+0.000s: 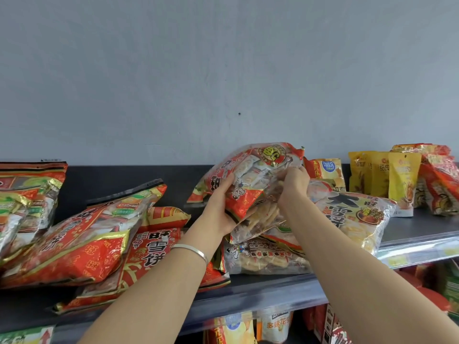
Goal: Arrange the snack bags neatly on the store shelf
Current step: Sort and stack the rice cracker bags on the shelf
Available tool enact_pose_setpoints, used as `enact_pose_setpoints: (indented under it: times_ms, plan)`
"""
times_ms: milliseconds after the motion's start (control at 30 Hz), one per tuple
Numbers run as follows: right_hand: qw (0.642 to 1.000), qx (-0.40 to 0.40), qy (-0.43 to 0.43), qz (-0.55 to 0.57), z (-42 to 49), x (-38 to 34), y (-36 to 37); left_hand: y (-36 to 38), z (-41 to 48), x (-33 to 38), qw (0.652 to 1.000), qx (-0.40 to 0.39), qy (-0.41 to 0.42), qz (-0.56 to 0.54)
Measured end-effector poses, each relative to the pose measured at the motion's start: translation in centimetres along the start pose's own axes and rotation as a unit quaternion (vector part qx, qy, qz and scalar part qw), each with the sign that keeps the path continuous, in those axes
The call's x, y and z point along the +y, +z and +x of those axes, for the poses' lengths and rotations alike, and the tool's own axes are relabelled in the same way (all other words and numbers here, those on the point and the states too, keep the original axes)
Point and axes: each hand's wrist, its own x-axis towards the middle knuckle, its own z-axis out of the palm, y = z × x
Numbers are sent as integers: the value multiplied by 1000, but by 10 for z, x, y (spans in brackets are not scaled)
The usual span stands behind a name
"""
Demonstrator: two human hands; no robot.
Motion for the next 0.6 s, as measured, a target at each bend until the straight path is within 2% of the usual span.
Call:
enact_pose_setpoints:
  times_ms: [100,167,267,367,433,500,567,600]
  plan:
    - [1000,23,-2,-7,6,-6,-4,7,5,9,999,23,25,37]
    - [999,11,13,-33,6,-6,-6,6,14,19,994,73,67,54]
    - [998,-45,37,-35,-3,0,-1,1,17,34,972,125,156,120]
    - [995,-11,-10,-102,-8,1,11,-9,11,55,936,122,257,207]
    - [980,-22,-78,-182,-15,2,19,-19,7,71,900,117,310,284]
    - [950,-59,-169,-256,-22,6,29,-26,1,90,851,116,348,376]
    - [924,-108,-224,-291,-29,7,37,-29,-5,109,774,127,384,488]
    - [917,-128,-235,-297,-31,7,41,-29,-7,118,720,140,397,552]
